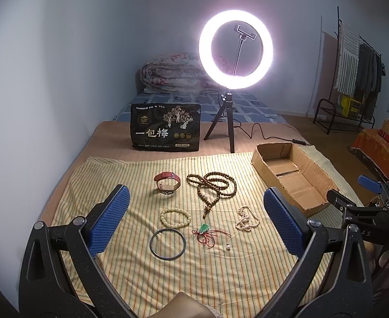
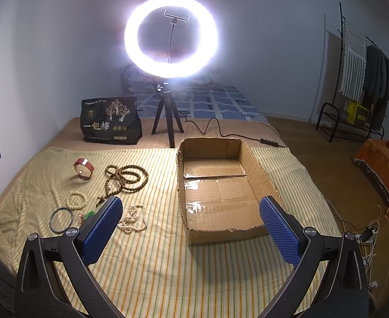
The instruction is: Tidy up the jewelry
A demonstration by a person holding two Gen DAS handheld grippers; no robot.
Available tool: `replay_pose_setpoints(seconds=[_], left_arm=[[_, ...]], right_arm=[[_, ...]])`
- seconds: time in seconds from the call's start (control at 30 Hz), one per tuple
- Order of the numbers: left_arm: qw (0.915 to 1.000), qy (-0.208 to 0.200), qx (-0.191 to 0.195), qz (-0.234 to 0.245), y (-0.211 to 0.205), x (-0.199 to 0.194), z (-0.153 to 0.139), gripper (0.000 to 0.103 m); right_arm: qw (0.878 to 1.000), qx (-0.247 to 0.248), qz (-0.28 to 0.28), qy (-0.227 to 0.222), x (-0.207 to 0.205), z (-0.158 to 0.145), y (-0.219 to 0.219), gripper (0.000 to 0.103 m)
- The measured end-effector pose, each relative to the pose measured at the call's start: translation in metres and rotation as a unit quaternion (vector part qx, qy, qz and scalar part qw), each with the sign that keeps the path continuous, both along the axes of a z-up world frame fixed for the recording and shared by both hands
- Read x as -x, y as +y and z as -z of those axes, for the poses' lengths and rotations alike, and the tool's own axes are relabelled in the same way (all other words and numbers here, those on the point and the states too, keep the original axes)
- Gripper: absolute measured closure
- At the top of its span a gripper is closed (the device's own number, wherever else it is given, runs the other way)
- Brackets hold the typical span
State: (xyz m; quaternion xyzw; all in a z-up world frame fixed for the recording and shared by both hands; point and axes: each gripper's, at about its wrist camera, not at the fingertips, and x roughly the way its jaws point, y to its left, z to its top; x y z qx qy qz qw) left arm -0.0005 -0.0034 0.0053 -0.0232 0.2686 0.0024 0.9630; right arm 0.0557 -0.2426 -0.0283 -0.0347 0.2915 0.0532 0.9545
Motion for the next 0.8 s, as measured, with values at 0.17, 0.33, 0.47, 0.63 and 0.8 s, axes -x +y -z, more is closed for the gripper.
replay_pose_setpoints(seconds=[0.17,0.33,0.47,0.63,0.8], left_arm=[[1.0,-0.001,0.001,-0.001,0.0014,0.0033,-0.0062,0.0],[1.0,-0.002,0.002,-0.001,0.0014,0.0035,-0.007,0.0],[1.0,-0.002,0.001,-0.001,0.0008,0.0041,-0.0091,0.0],[1.0,-0.002,0.003,-0.001,0.0021,0.0045,-0.0078,0.0],[1.0,-0.003,0.003,-0.001,0.0016,0.0053,-0.0091,0.0]], right_arm=[[1.0,0.001,0.0,0.0,0.0005,0.0006,0.0002,0.001],[1.0,0.001,0.0,0.0,0.0003,0.0009,0.0008,0.001],[1.0,0.002,-0.001,0.0,0.0008,0.0012,0.0017,0.0],[1.0,0.002,-0.003,0.0,0.0009,0.0006,0.0016,0.0],[1.0,0.003,-0.003,0.001,0.0004,0.0003,0.0021,0.001]])
